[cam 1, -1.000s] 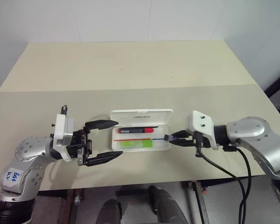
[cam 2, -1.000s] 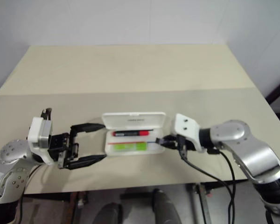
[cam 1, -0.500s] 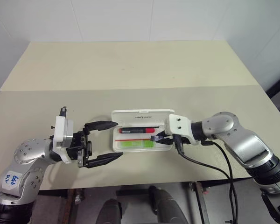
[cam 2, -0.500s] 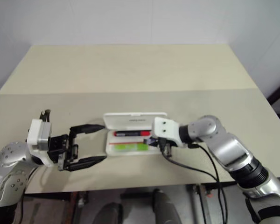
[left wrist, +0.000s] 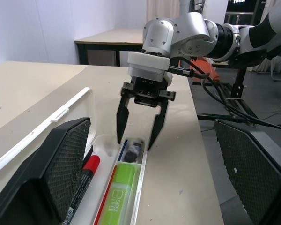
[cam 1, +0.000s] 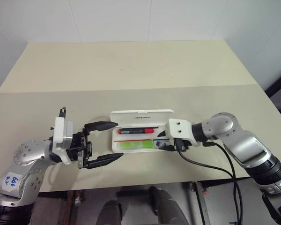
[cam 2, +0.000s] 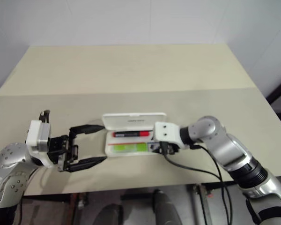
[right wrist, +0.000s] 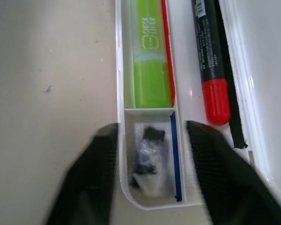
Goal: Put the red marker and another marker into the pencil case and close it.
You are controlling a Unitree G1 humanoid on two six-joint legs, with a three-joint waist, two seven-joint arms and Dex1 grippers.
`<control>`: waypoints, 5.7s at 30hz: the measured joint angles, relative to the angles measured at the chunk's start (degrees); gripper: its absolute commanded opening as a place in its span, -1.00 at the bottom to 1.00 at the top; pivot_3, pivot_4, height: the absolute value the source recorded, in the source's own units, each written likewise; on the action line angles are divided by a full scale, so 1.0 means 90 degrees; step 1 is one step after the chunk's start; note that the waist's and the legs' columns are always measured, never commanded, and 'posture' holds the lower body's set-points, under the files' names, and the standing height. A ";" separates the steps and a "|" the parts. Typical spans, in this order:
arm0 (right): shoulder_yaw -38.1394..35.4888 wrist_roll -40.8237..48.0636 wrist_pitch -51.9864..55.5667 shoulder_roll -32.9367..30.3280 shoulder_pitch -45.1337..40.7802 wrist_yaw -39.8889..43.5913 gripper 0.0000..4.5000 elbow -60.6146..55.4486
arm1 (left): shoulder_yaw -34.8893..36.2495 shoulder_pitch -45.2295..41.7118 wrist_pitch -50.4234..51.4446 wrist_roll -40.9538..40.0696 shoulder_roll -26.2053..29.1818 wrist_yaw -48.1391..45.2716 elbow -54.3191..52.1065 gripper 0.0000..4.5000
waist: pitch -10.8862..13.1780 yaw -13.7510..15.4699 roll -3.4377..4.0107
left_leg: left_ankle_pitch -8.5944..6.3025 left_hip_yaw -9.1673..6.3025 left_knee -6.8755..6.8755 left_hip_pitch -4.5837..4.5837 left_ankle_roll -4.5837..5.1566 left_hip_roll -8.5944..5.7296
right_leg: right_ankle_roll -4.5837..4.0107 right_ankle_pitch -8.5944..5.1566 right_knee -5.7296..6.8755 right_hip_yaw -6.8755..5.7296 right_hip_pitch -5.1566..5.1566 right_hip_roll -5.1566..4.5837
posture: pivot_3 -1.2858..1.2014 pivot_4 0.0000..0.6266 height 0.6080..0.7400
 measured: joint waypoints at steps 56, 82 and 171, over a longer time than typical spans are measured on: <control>-0.4183 0.2882 -0.0446 0.0358 0.2279 -0.1091 1.00 -0.0840 | -0.0224 -0.3978 -0.0405 0.1403 0.0266 -0.0017 0.5558 -0.49 | 0.0004 0.0032 -0.0008 | -0.0003 0.0020 -0.0001 -0.0001 -0.0002 -0.0001 | 0.0108 0.0064 -0.0003 0.0024 0.0000 0.0010 | 0.03 -0.52 1.00; -0.4272 0.2804 -0.0572 0.0175 0.2818 -0.1566 1.00 -0.1040 | -0.1874 -0.7465 0.1130 0.3854 -0.0832 -0.2753 1.0643 -0.98 | 0.0007 0.0035 -0.0013 | -0.0008 0.0017 -0.0003 -0.0010 0.0007 -0.0010 | 0.0123 0.0072 0.0001 0.0038 0.0000 0.0016 | 0.03 -0.52 1.00; -0.4190 0.2367 -0.2466 -0.0042 0.2607 0.0283 1.00 0.1267 | -0.0231 -0.2163 -0.0400 0.1310 -0.0035 -0.1858 0.2933 0.98 | 0.0013 -0.0142 -0.0034 | -0.0012 0.0074 -0.0002 0.0098 0.0005 -0.0012 | 0.0127 0.0049 -0.0002 0.0118 0.0075 0.0024 | 0.03 -0.52 1.00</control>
